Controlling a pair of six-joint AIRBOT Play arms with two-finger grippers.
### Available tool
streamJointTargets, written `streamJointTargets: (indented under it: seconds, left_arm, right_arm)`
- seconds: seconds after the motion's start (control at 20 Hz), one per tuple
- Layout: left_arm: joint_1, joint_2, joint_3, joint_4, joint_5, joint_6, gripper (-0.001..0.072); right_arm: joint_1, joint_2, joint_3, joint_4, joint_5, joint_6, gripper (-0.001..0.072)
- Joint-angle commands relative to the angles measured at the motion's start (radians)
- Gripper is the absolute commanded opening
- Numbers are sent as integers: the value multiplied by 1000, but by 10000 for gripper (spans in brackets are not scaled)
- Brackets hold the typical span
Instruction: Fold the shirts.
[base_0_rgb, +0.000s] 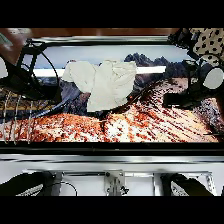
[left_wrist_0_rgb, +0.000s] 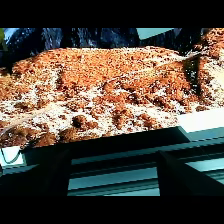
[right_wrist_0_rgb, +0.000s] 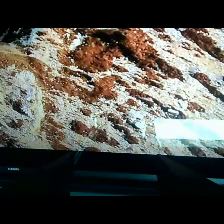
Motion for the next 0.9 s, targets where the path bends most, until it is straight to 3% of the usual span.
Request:
streamJointTargets:
  seconds: [0.0, 0.35, 0.6, 0.65, 0.75, 0.8, 0.85]
  left_arm:
    - [0, -1, 0, 0, 0, 0, 599]
    - [0, -1, 0, 0, 0, 0, 600]
    - [0, -1, 0, 0, 0, 0, 599]
    - [0, -1, 0, 3, 1, 36, 600]
    - [18, -1, 0, 35, 35, 263, 600]
    - [35, -1, 0, 37, 84, 336, 600]
    - [51, -1, 0, 37, 131, 359, 600]
  right_arm:
    - [0, 0, 1, 1, 5, 0, 632]
    - [0, -1, 1, 19, -6, 9, 632]
    - [0, -118, 1, 255, -196, 27, 633]
    - [0, -157, 1, 289, -241, 27, 633]
    - [0, -229, 1, 369, -305, 27, 633]
    - [0, -255, 1, 401, -317, 26, 633]
    - [0, -277, 1, 430, -320, 21, 633]
